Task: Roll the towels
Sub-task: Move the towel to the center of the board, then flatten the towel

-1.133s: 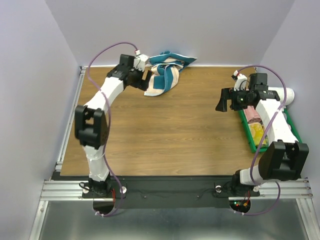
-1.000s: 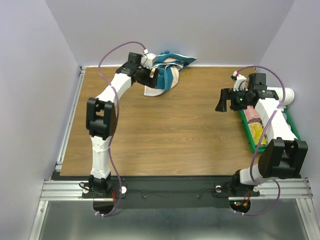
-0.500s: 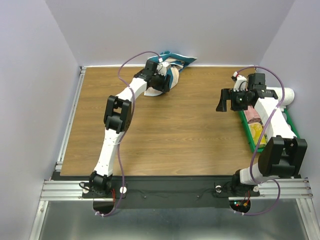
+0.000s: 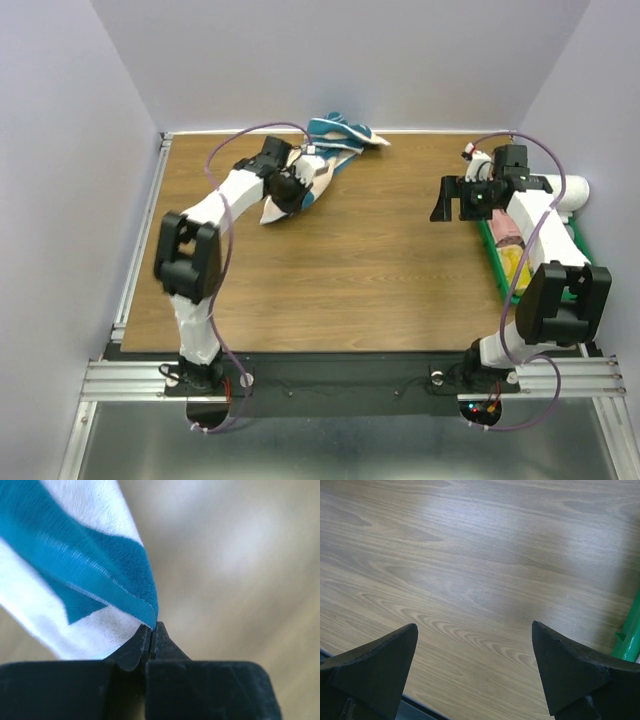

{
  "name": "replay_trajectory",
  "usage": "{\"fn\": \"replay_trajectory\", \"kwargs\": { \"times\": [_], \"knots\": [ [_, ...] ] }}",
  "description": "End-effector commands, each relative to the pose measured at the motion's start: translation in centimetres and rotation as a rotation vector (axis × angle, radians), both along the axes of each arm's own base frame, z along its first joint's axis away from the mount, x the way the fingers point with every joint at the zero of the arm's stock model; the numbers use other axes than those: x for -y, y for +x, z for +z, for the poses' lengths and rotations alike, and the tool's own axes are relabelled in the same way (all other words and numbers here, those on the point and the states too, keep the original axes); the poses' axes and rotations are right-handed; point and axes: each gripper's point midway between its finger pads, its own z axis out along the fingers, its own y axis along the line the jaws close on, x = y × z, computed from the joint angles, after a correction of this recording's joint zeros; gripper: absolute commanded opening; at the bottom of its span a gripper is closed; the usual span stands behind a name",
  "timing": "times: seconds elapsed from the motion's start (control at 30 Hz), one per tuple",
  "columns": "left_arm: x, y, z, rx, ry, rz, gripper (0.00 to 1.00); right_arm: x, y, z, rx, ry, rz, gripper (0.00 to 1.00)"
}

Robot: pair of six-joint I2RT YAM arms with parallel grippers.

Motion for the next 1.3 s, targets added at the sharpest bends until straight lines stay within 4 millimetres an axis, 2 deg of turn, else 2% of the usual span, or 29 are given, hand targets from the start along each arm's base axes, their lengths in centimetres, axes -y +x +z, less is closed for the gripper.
{"fn": "replay_trajectory", "kwargs": {
  "times": [0.0, 0.03, 0.07, 0.1, 0.17, 0.27, 0.3, 0.33, 0.4, 0.43, 0.53, 0.57, 0.6, 0.63, 0.67, 0.7, 0.73, 0.77, 0.83, 0.87, 0.9, 0.93, 0.97, 1.03, 1.07, 1.17, 1.23, 1.27],
  "knots": [
    [-7.1, -7.8, 3.0, 0.135, 0.256, -0.303, 0.0, -0.6, 2.5, 2.9, 0.109, 0.024, 0.019, 1.0],
    [-9.1, -9.0, 2.5, 0.142, 0.336, -0.321, 0.0, -0.6, 2.9, 2.8, 0.108, 0.026, 0.021, 1.0],
    [-10.9, -9.9, 3.7, 0.203, 0.375, -0.33, 0.0, -0.8, 3.1, 2.8, 0.108, 0.035, 0.025, 1.0],
    [-13.0, -11.7, 1.5, 0.182, 0.46, -0.37, 0.0, -1.1, 3.8, 3.4, 0.131, 0.048, 0.038, 1.0],
    [-15.6, -13.9, 1.1, 0.189, 0.514, -0.397, 0.0, -1.9, 4.6, 2.9, 0.117, 0.07, 0.059, 1.0],
    [-17.4, -15.9, 0.6, 0.152, 0.546, -0.394, 0.0, -3.3, 5.9, 2.8, 0.127, 0.063, 0.094, 0.99],
    [-18.6, -16.5, 0.4, 0.136, 0.56, -0.365, 0.0, -4.6, 6.1, 1.9, 0.109, 0.06, 0.127, 0.99],
    [-19.2, -16.8, 0.5, 0.13, 0.561, -0.349, 0.0, -5.6, 6.3, 1.6, 0.106, 0.054, 0.151, 0.99],
    [-20.2, -16.8, 0.9, 0.13, 0.553, -0.294, 0.15, -7.1, 6.8, 0.6, 0.102, 0.029, 0.189, 0.99],
    [-21.0, -16.5, 1.4, 0.126, 0.53, -0.247, 0.2, -8.6, 6.9, 0.0, 0.099, 0.004, 0.222, 0.99],
    [-21.8, -16.0, 3.0, 0.09, 0.445, -0.163, 0.27, -11.4, 8.5, -1.4, 0.119, -0.051, 0.277, 0.97],
    [-21.9, -15.7, 3.4, 0.088, 0.423, -0.143, 0.29, -12.2, 8.8, -1.8, 0.116, -0.059, 0.291, 0.97],
    [-21.9, -15.1, 4.2, 0.086, 0.397, -0.114, 0.34, -13.8, 9.4, -1.4, 0.139, -0.067, 0.321, 0.95],
    [-21.6, -14.7, 4.6, 0.089, 0.368, -0.105, 0.37, -14.5, 9.9, -2.8, 0.121, -0.089, 0.328, 0.95],
    [-22.3, -14.3, 4.5, 0.068, 0.351, -0.065, 0.53, -15.4, 10.1, -3.3, 0.123, -0.105, 0.346, 0.94],
    [-22.4, -14.0, 4.7, 0.058, 0.328, -0.032, 0.53, -16.1, 10.3, -3.7, 0.126, -0.12, 0.36, 0.94],
    [-22.2, -13.1, 5.5, 0.078, 0.301, -0.016, 0.53, -17.8, 10.6, -3.6, 0.153, -0.147, 0.386, 0.93],
    [-22.5, -12.6, 5.4, 0.071, 0.285, 0.009, 0.53, -18.5, 10.8, -5.2, 0.136, -0.169, 0.399, 0.93],
    [-22.0, -10.1, 6.5, 0.133, 0.232, 0.077, 0.53, -20.0, 11.1, -6.5, 0.142, -0.22, 0.412, 0.92],
    [-21.7, -9.2, 6.8, 0.146, 0.206, 0.103, 0.53, -20.6, 11.8, -6.5, 0.164, -0.23, 0.407, 0.91],
    [-21.4, -7.6, 6.6, 0.162, 0.173, 0.13, 0.53, -20.8, 12.1, -8.0, 0.142, -0.243, 0.399, 0.9],
    [-20.4, -6.5, 7.6, 0.164, 0.098, 0.156, 0.53, -21.1, 12.9, -8.0, 0.162, -0.263, 0.381, 0.9],
    [-19.8, -5.7, 6.5, 0.12, 0.062, 0.159, 0.55, -21.1, 13.3, -9.2, 0.145, -0.272, 0.374, 0.9],
    [-18.7, -4.1, 7.1, 0.106, -0.007, 0.168, 0.56, -21.3, 13.7, -9.9, 0.141, -0.284, 0.371, 0.9],
    [-17.6, -3.7, 6.1, 0.052, -0.066, 0.164, 0.59, -21.6, 13.8, -10.2, 0.14, -0.287, 0.378, 0.89],
    [-15.5, -2.8, 5.5, 0.027, -0.119, 0.134, 0.61, -21.7, 13.4, -12.3, 0.108, -0.305, 0.4, 0.87],
    [-14.8, -1.7, 4.4, 0.024, -0.124, 0.159, 0.61, -21.8, 13.0, -13.7, 0.084, -0.314, 0.411, 0.78],
    [-13.6, -1.6, 4.1, 0.02, -0.125, 0.139, 0.61, -21.7, 12.9, -14.0, 0.076, -0.319, 0.409, 0.66]
  ]
}}
